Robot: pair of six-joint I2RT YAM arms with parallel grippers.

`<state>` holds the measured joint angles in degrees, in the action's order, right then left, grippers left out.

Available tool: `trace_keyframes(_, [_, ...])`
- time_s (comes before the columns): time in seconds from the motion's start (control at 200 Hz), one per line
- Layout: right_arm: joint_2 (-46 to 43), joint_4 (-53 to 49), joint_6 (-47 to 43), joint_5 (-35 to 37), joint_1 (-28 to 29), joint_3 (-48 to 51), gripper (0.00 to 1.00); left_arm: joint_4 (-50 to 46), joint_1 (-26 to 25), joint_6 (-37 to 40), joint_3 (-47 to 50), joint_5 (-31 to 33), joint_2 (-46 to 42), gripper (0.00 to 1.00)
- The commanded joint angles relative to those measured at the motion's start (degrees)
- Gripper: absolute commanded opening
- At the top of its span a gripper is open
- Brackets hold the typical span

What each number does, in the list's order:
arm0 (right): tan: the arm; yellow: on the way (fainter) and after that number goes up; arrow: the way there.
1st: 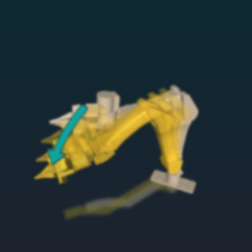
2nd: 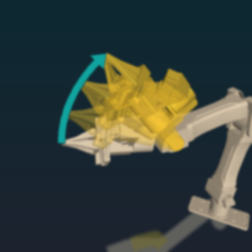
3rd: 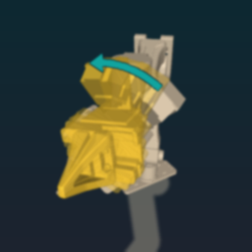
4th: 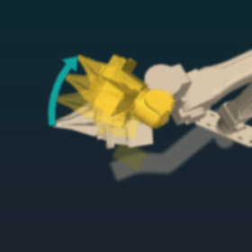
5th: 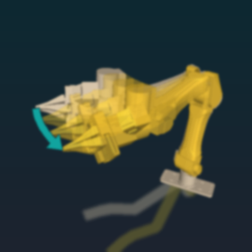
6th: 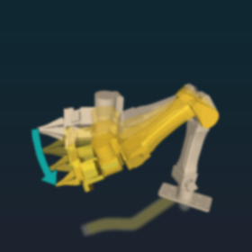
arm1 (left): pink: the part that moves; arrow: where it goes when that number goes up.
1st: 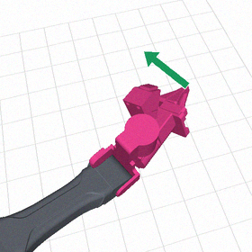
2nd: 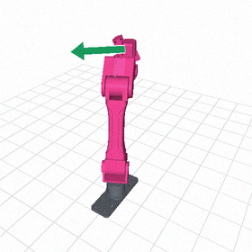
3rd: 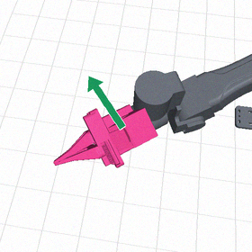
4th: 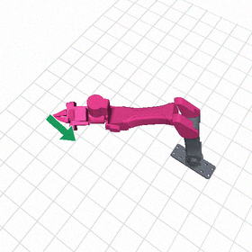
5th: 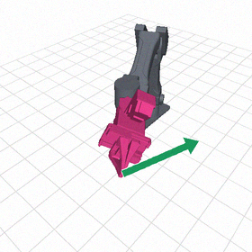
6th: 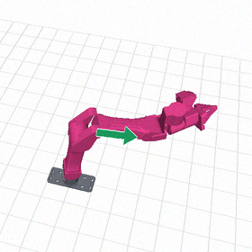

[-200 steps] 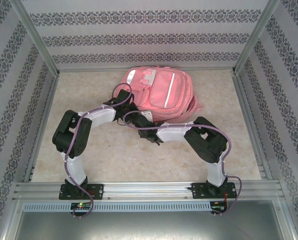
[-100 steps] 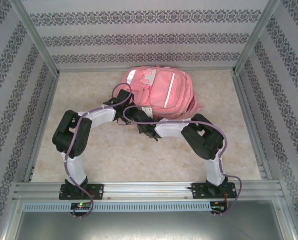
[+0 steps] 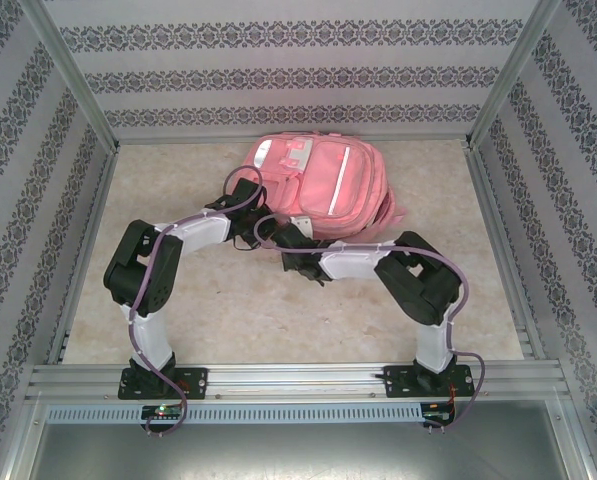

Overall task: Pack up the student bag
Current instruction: Zip the student bag at the top-center of the table.

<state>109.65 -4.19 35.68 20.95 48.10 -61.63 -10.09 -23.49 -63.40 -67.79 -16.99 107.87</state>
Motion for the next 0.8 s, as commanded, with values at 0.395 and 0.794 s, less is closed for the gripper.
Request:
trace_keyframes(0.395, [-14.6, -10.4, 2.3, 2.8, -0.6, 12.3, 0.00, -10.8, 15.3, 7.7, 2.8, 6.7, -5.1, 0.00])
trace_keyframes(0.794, [-15.8, -12.9, -0.5, 0.0, 3.9, 7.1, 0.00, -12.5, 20.8, 12.3, -2.5, -0.5, -4.9, 0.12])
